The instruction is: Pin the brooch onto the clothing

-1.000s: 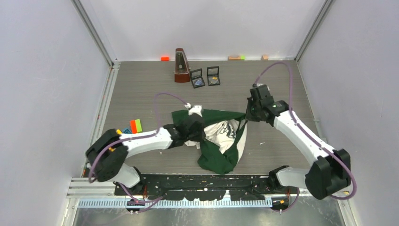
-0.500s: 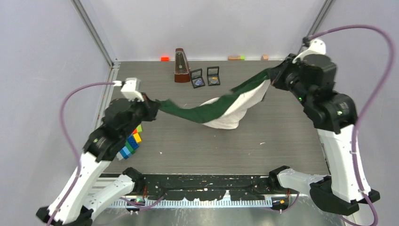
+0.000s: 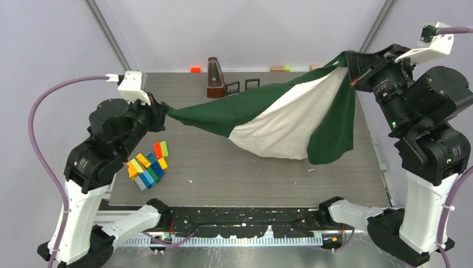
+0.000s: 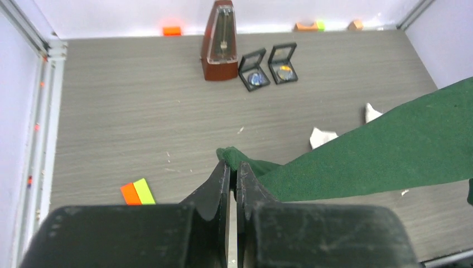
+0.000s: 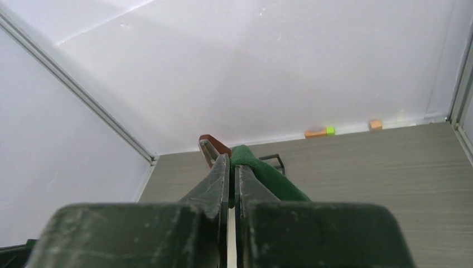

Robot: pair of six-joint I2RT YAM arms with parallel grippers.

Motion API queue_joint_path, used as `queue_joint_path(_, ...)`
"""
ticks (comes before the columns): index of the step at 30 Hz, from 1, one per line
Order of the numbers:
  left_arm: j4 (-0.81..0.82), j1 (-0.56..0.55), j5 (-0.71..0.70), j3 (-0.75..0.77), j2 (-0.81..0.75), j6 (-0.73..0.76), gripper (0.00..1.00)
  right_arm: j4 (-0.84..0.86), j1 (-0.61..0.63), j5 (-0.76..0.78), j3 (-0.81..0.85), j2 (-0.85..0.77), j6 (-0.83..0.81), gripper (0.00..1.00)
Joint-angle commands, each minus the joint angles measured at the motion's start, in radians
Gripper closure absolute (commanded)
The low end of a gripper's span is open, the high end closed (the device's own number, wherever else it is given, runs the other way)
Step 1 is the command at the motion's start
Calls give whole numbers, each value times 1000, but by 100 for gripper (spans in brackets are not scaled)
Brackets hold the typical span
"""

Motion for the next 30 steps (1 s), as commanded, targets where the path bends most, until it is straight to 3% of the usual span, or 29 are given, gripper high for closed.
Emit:
queue_joint_path(1,-15,5,-88,102,42,85,100,193,1,26,-14,-38,-58,99)
queue_joint_path(4,1,5,-71,121,112,90,100,227,1,124,-82,-51,-94,100)
queue_joint_path(11,184,42,-4,3,227,50,100,384,-1,348,-422,-44,-222,100)
queue_joint_path(14,280,51,30,-31,284,33,100,431,-49,358,-497,28,-223,100)
queue_joint_path(17,465,58,101,-82,328,106,100,438,-224,209,-490,93,-103,100)
queue_joint_path(19,541,82,179,-73,388,125,100,429,-360,67,-434,141,-18,99)
queue_joint_path(20,531,95,224,-26,425,120,100,425,-400,-28,-373,172,7,100)
queue_joint_path(23,487,106,274,191,533,115,100,385,-522,-128,-193,254,50,100)
queue_joint_path(26,487,114,323,368,616,114,100,339,-549,-151,72,309,26,100)
queue_joint_path(30,449,142,367,569,697,85,100,304,-560,-199,303,331,11,100)
